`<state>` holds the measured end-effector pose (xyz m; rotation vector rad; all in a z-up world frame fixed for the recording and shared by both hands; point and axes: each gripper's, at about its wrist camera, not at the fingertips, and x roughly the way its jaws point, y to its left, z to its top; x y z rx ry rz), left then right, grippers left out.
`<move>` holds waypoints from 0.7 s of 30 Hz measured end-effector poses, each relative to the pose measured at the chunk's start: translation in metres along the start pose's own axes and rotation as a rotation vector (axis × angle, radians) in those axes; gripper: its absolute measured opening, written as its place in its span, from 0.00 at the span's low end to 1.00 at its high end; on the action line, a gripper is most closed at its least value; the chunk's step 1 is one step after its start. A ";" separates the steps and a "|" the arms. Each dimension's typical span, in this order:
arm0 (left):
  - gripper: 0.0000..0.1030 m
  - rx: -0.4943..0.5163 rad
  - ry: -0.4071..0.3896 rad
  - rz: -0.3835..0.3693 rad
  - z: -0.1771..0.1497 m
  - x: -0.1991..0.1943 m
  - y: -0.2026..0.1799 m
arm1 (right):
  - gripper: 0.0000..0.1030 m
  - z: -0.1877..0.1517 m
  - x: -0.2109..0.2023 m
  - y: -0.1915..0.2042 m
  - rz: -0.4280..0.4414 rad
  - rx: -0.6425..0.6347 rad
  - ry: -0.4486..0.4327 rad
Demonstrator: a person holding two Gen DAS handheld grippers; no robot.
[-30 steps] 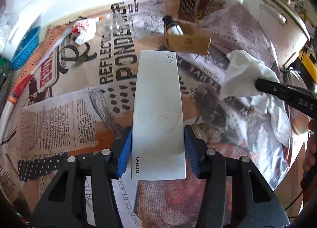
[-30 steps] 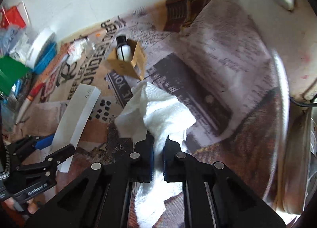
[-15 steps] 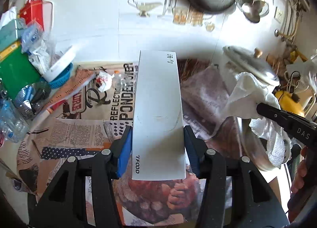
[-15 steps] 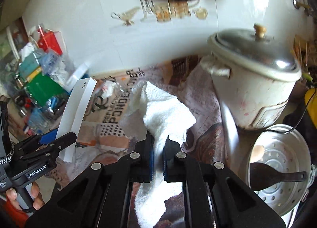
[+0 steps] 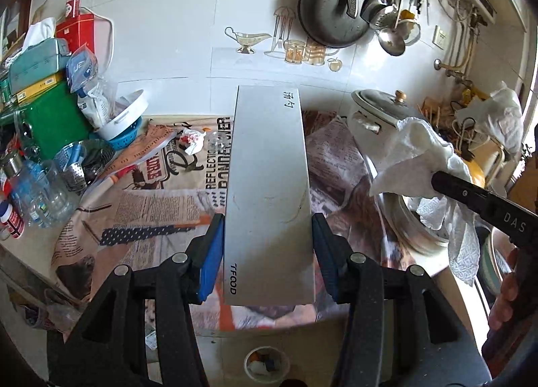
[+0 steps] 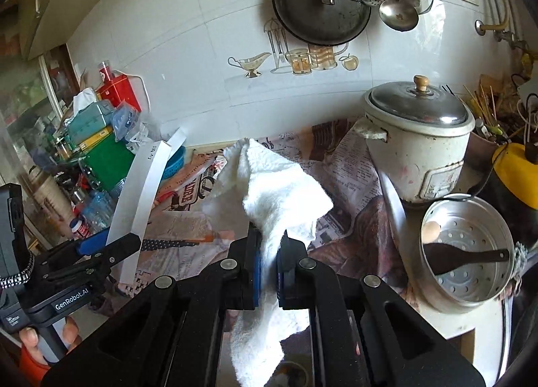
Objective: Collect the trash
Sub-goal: 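Carry the tissue and white box down over the floor bin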
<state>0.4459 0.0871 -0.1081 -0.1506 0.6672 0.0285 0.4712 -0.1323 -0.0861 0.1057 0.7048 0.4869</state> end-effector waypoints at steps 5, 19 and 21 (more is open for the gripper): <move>0.49 0.018 0.026 -0.026 -0.044 -0.041 0.029 | 0.06 -0.044 -0.017 0.040 -0.024 0.040 0.006; 0.49 0.030 0.127 -0.046 -0.125 -0.112 0.070 | 0.06 -0.130 -0.059 0.116 -0.046 0.079 0.118; 0.49 0.030 0.147 -0.050 -0.135 -0.111 0.068 | 0.06 -0.139 -0.060 0.116 -0.053 0.082 0.138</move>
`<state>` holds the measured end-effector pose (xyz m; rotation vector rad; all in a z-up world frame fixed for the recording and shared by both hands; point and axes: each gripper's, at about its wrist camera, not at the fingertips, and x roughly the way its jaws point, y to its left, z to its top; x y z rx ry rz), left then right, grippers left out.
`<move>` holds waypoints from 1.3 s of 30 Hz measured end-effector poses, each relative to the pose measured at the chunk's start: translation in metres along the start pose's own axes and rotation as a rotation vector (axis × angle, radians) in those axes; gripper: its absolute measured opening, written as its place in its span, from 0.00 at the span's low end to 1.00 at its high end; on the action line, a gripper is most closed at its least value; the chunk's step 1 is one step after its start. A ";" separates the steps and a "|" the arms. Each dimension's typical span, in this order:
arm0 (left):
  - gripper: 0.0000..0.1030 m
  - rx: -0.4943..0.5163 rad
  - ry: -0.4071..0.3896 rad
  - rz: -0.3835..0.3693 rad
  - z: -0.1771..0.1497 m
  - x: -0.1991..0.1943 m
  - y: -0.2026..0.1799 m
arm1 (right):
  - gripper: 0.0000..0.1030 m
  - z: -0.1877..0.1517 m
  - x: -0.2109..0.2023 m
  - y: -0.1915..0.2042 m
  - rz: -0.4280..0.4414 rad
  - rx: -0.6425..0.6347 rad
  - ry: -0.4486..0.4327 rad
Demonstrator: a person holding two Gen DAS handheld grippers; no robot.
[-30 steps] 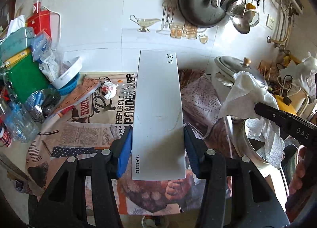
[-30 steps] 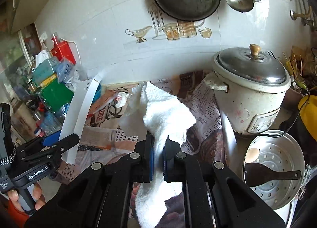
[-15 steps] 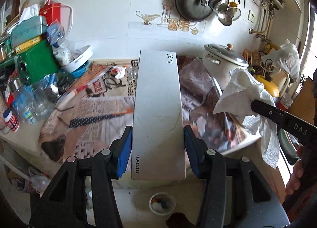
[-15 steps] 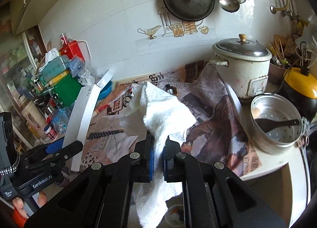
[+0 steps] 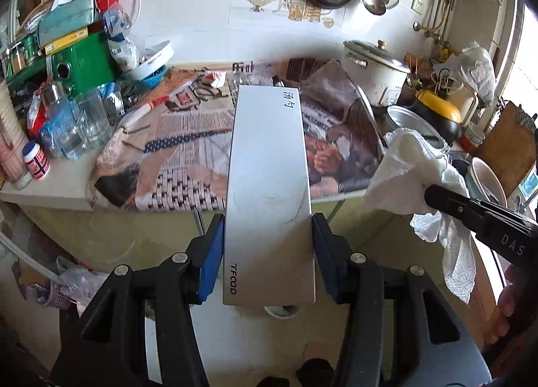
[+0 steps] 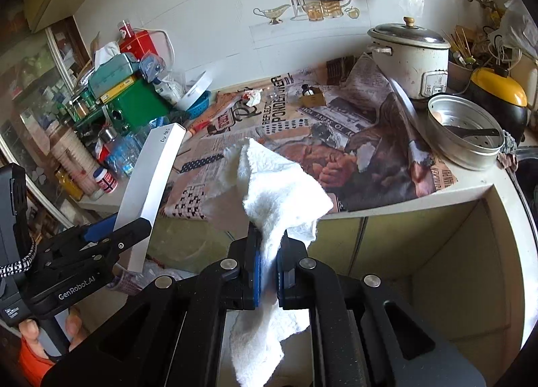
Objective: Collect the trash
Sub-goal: 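Carry the tissue and white box down over the floor bin, then open both tools to drop the box and tissue into the bin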
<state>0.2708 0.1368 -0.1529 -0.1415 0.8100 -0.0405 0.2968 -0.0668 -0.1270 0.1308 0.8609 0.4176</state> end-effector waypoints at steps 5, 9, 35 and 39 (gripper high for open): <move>0.49 -0.016 0.075 -0.022 -0.031 0.025 -0.009 | 0.06 -0.026 0.017 -0.016 -0.026 0.010 0.065; 0.49 -0.035 0.149 -0.029 -0.059 0.062 -0.020 | 0.06 -0.053 0.047 -0.042 -0.037 0.028 0.142; 0.49 -0.257 0.446 0.083 -0.289 0.357 -0.002 | 0.10 -0.249 0.357 -0.170 0.014 0.026 0.569; 0.49 -0.263 0.465 0.079 -0.300 0.381 0.001 | 0.20 -0.260 0.383 -0.167 0.025 0.023 0.608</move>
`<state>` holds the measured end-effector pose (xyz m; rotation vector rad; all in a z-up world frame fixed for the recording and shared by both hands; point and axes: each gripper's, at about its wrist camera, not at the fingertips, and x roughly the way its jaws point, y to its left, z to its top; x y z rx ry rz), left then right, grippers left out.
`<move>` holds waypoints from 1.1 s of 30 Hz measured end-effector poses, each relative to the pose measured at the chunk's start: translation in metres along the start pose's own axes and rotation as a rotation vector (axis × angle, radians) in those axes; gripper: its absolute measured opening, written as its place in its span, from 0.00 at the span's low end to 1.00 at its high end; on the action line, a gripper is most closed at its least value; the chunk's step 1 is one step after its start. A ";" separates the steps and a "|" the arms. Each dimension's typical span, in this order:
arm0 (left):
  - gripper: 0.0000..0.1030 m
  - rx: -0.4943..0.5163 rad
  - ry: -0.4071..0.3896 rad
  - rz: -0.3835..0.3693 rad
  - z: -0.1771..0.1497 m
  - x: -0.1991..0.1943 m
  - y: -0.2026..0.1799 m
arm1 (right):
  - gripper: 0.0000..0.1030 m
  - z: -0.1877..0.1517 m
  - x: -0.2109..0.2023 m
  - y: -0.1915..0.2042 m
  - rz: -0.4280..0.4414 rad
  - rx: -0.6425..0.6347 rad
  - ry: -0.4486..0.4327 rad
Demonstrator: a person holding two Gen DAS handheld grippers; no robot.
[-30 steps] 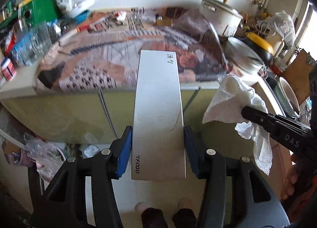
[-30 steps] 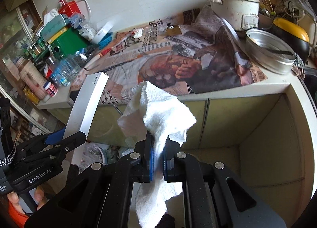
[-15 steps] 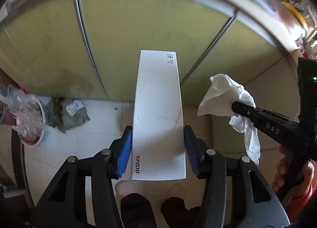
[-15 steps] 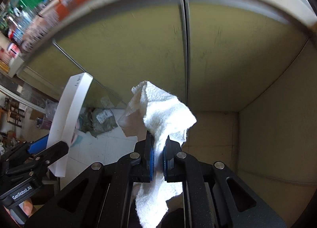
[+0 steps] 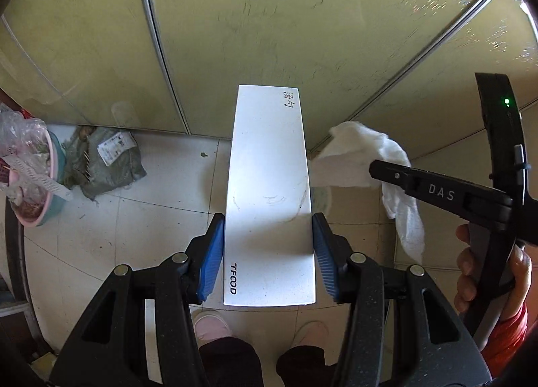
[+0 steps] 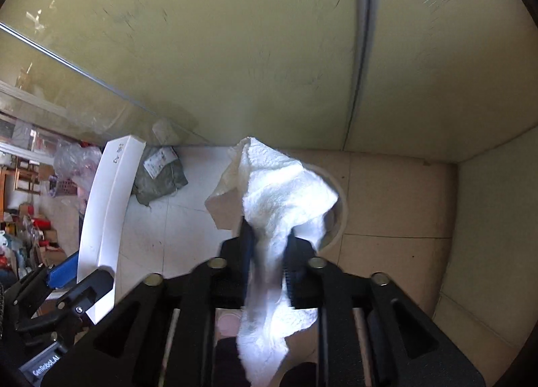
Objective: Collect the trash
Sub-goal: 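Open both tools to drop the box and tissue into the bin, then raise both tools back up to the counter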
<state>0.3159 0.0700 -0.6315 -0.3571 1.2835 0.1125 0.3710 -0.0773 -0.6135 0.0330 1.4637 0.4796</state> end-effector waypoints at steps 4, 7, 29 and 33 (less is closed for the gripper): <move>0.49 -0.001 0.025 -0.024 0.003 0.017 -0.003 | 0.37 -0.002 0.003 -0.005 0.002 0.007 -0.007; 0.49 0.018 0.045 -0.032 0.004 0.030 -0.011 | 0.38 -0.005 -0.004 -0.008 0.002 0.014 -0.020; 0.62 0.113 0.039 -0.049 0.033 -0.026 -0.061 | 0.38 -0.001 -0.116 -0.029 -0.025 0.071 -0.150; 0.62 0.126 -0.026 -0.044 0.044 -0.101 -0.066 | 0.38 -0.001 -0.171 -0.009 -0.025 0.060 -0.185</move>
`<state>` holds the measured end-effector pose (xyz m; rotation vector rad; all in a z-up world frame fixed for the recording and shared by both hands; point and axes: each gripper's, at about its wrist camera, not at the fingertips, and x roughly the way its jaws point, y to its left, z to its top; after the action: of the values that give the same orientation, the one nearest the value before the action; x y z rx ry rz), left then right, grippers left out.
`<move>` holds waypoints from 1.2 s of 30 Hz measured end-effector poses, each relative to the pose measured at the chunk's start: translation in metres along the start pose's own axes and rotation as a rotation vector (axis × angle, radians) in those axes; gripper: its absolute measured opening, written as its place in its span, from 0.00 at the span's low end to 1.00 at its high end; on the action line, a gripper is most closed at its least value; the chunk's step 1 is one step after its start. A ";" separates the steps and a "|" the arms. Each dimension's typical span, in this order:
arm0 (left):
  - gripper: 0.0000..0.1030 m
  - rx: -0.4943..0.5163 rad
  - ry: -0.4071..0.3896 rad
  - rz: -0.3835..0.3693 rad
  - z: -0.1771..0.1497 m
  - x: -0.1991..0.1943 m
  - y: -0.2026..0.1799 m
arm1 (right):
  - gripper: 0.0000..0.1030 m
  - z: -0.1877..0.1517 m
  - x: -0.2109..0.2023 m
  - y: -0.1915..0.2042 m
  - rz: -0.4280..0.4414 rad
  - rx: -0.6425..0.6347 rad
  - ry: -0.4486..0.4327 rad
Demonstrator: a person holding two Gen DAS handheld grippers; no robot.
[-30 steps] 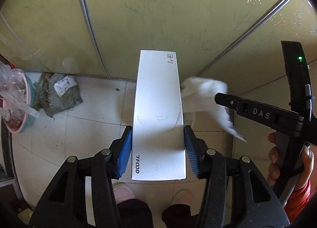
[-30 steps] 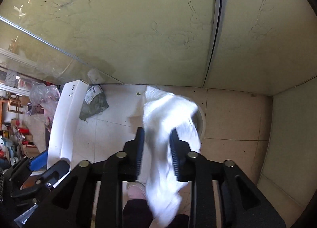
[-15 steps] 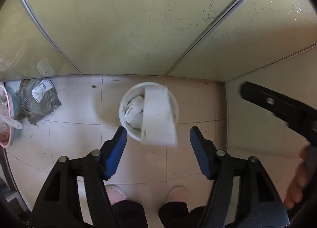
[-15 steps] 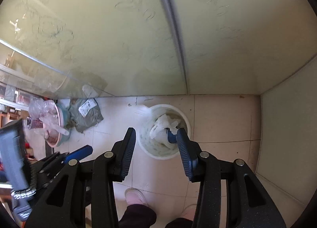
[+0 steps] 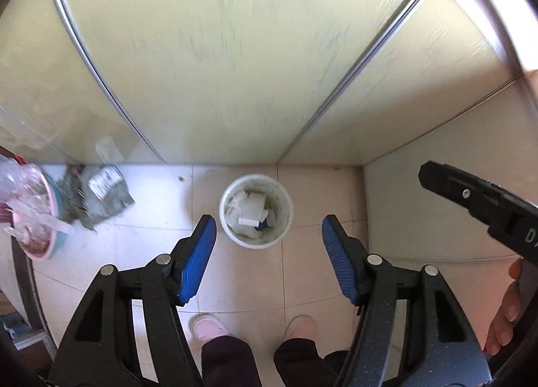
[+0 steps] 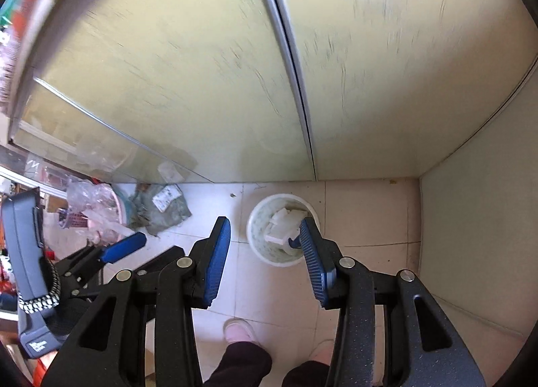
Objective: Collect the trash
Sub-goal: 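Raise both tools back up to the counter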
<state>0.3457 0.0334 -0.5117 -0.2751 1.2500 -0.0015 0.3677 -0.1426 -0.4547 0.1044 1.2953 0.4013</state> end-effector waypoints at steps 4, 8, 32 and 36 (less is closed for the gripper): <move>0.62 0.013 -0.086 -0.006 0.016 -0.087 -0.007 | 0.38 0.010 -0.068 0.027 0.001 -0.014 -0.058; 0.62 0.041 -0.189 -0.014 0.030 -0.172 -0.013 | 0.38 0.019 -0.147 0.056 -0.005 -0.028 -0.152; 0.87 0.162 -0.690 -0.023 0.065 -0.479 0.005 | 0.68 0.031 -0.392 0.175 -0.073 -0.037 -0.730; 0.92 0.153 -0.715 -0.010 0.086 -0.477 0.003 | 0.68 0.048 -0.389 0.171 -0.070 -0.053 -0.749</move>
<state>0.2733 0.1257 -0.0411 -0.1271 0.5341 -0.0067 0.2906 -0.1121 -0.0350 0.1472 0.5481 0.2926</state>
